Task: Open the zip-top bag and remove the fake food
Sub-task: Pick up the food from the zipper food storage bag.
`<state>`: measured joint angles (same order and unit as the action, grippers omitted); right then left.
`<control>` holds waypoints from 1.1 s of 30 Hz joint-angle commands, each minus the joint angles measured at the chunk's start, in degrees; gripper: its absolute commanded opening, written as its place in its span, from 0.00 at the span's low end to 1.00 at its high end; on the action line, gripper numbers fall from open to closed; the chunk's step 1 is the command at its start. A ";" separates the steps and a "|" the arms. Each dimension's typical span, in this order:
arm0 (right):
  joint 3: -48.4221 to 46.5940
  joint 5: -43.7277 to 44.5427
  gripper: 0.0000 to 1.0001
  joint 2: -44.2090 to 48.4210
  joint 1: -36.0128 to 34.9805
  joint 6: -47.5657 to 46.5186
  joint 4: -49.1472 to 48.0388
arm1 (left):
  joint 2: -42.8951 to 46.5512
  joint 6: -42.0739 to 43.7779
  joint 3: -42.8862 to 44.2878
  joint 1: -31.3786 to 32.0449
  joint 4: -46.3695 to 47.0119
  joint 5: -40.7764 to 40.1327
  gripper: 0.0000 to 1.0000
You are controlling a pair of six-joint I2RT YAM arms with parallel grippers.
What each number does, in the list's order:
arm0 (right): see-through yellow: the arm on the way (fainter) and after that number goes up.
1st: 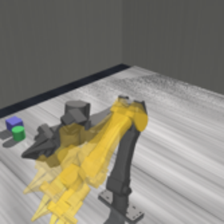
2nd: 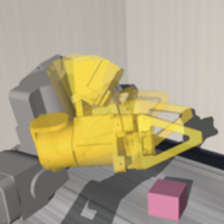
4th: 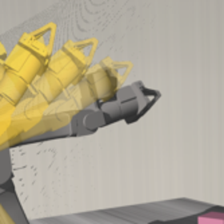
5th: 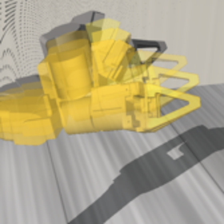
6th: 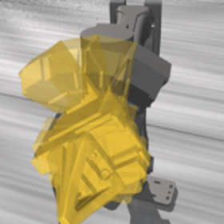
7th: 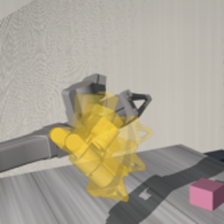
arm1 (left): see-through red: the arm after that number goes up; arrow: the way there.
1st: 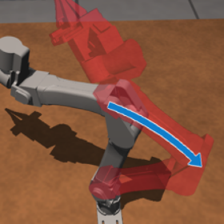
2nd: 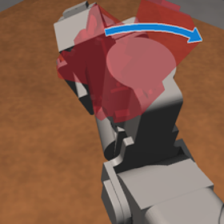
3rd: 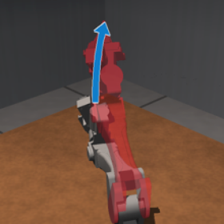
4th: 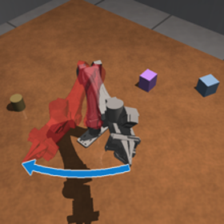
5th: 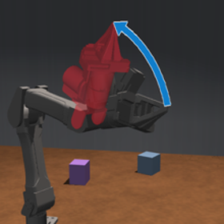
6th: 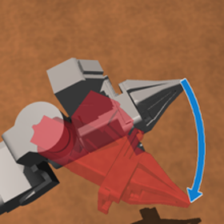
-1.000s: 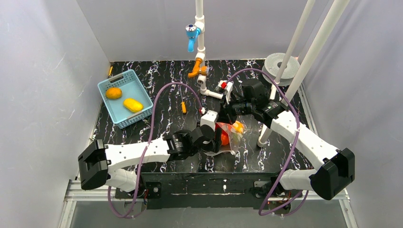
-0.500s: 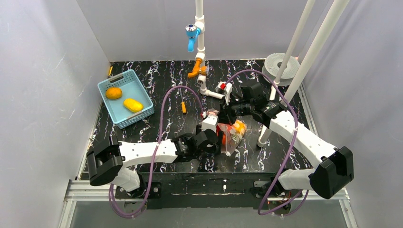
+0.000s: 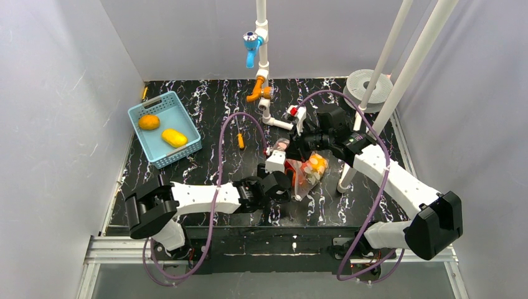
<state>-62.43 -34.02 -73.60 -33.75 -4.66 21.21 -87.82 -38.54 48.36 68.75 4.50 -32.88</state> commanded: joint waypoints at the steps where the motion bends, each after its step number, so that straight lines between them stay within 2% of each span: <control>1: -0.35 -3.95 0.01 0.47 -0.18 1.70 -2.84 | -3.16 0.29 -0.69 -0.37 3.31 -2.72 0.63; 15: -0.67 -5.57 0.01 0.04 -0.18 4.14 -3.56 | -9.58 0.48 1.44 -0.37 6.73 -8.58 0.59; 22: -0.51 -5.82 0.01 0.01 -0.18 4.31 -3.94 | -11.70 4.00 1.26 -0.59 11.80 -9.70 0.50; 33: 0.02 -5.19 0.01 0.44 -0.18 4.31 -3.99 | -10.09 7.63 -0.43 -1.34 15.09 -5.73 0.14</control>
<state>-62.06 -29.99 -74.89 -32.25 -3.40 20.35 -98.51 -34.96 48.92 68.55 20.06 -41.42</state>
